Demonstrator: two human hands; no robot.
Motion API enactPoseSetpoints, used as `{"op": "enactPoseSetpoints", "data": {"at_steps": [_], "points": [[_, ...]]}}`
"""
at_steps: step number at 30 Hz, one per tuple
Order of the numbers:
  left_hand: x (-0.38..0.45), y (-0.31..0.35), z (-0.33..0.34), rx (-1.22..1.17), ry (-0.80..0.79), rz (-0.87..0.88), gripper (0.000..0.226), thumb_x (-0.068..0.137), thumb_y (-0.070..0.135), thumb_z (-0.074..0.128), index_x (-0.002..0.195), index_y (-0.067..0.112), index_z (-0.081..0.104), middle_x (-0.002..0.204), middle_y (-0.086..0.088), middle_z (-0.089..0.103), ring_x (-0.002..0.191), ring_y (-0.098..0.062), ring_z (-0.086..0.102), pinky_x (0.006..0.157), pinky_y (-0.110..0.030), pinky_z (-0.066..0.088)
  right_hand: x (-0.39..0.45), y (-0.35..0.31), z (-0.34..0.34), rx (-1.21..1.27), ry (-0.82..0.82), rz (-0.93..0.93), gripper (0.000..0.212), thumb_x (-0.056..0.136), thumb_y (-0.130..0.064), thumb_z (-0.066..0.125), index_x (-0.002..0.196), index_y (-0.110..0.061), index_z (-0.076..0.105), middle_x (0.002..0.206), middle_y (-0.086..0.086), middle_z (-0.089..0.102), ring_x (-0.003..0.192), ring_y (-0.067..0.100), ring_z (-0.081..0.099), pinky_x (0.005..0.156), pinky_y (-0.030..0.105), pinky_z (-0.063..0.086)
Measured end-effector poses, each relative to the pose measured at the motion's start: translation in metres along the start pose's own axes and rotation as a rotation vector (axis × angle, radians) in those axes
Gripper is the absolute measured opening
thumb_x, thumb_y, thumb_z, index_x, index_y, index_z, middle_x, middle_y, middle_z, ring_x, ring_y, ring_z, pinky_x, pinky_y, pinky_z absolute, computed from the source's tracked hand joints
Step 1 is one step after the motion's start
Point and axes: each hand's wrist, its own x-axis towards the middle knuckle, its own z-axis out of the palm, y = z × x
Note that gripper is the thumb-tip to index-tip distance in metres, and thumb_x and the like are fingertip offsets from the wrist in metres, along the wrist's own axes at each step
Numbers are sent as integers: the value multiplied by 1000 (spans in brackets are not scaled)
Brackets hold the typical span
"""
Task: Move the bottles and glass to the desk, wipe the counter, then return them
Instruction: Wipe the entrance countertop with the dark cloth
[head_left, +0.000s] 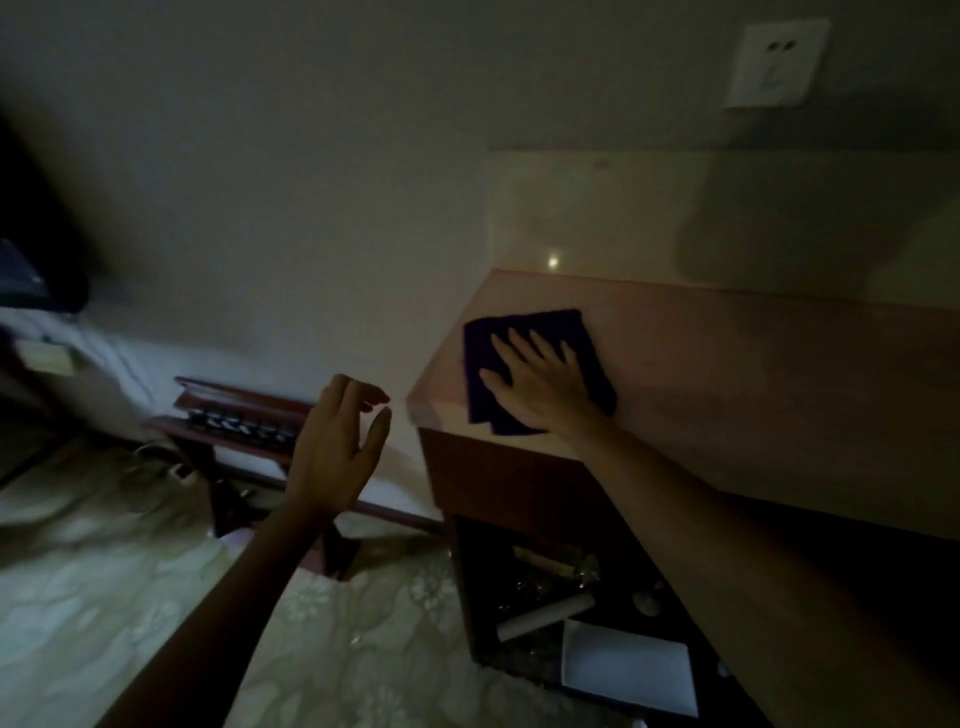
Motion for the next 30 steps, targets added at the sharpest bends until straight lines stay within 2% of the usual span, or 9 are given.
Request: {"op": "enactPoseSetpoints", "data": {"at_steps": [2,6,10,13,16,19,24,26,30], "points": [[-11,-23,-15,-2,4,-59,29,96,36,44,107,14,57,107,1,50,90,-14,57,72,-38,53,22,-51,10,13,-25,-83,68,94,-64,11,154,-32,10,163,-6,7,150,20,4,120,51,2],[-17,-30,-18,-42,12,-105,29,98,36,43,110,13,56,109,2,49,90,-13,57,74,-40,55,27,-83,16,-28,-2,-239,69,92,-66,16,152,-32,18,162,-6,15,150,20,8,120,50,6],[-11,-8,-5,-57,55,-110,33,97,42,40,110,15,54,109,5,47,89,-6,53,72,-36,54,14,-61,14,-45,8,-352,72,93,-68,20,153,-31,13,162,-7,13,150,17,9,120,45,9],[0,24,13,-96,59,-64,26,101,39,43,110,16,51,109,5,46,89,-11,57,70,-37,54,1,-24,5,-36,-17,-407,71,93,-68,21,154,-32,11,163,-8,11,150,14,9,121,42,9],[12,61,38,-115,73,-24,21,101,32,46,109,14,52,108,2,47,88,-13,57,67,-33,51,-20,33,-12,-30,-63,-382,69,94,-67,18,154,-33,9,163,-10,7,150,11,6,120,38,6],[25,105,75,-171,61,-2,23,101,32,47,109,12,54,106,0,48,88,-18,58,71,-32,46,-51,120,-33,-32,-63,-281,65,96,-65,14,153,-36,9,162,-13,5,149,8,4,120,36,5],[43,190,142,-190,-65,137,30,96,38,42,112,16,56,115,-3,52,92,-24,63,74,-42,51,-121,280,-66,-47,6,-25,63,96,-65,17,153,-38,14,162,-13,10,149,8,8,119,35,9],[46,224,165,-153,-118,192,33,94,40,42,113,19,57,116,-1,52,95,-28,63,77,-45,50,-151,338,-78,-50,15,79,63,95,-65,17,152,-38,15,162,-13,11,149,10,10,119,37,11],[48,280,195,42,-147,277,33,93,44,41,113,25,59,116,1,54,102,-27,56,79,-39,41,-210,422,-98,-67,13,287,69,90,-71,12,152,-40,14,162,-14,11,149,9,10,119,37,13]]}}
